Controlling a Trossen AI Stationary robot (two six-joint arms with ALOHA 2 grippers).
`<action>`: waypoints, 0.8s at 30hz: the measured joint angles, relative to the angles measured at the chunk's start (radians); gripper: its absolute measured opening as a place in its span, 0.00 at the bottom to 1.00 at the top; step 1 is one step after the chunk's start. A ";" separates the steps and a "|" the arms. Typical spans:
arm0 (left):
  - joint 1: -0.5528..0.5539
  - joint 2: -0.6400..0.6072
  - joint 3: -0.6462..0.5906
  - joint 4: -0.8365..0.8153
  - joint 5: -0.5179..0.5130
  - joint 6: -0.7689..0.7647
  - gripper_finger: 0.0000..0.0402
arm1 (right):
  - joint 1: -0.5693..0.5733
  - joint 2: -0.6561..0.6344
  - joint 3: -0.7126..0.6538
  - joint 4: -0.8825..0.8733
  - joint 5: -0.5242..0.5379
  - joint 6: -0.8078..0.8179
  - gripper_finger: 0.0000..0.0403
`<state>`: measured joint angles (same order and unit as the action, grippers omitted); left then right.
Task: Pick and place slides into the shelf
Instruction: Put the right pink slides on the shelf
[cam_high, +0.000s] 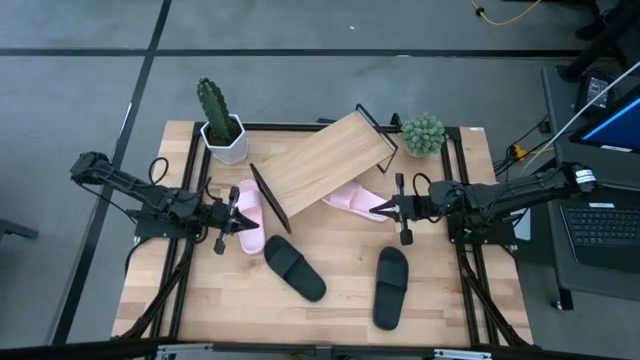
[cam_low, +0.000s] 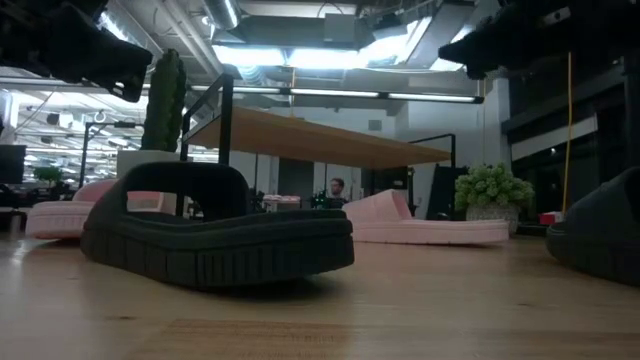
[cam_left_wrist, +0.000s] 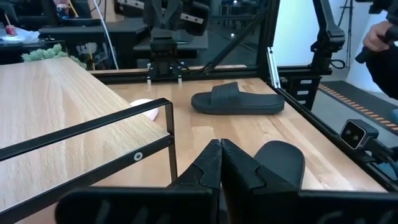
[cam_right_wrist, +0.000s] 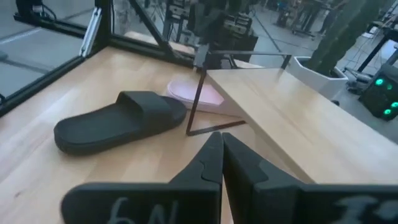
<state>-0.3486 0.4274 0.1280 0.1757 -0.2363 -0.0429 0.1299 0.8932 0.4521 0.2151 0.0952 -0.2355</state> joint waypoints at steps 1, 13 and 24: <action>-0.001 0.000 0.000 0.000 0.000 0.000 0.00 | 0.000 0.000 0.015 -0.027 0.000 -0.005 0.02; -0.002 0.000 0.000 -0.007 0.000 0.001 0.00 | 0.000 0.044 0.059 -0.131 0.057 -0.008 0.01; -0.001 0.000 0.000 -0.007 -0.010 0.001 0.00 | 0.000 0.151 0.099 -0.154 0.106 -0.011 0.01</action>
<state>-0.3500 0.4274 0.1280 0.1688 -0.2459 -0.0422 0.1299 1.0443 0.5506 0.0607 0.2016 -0.2463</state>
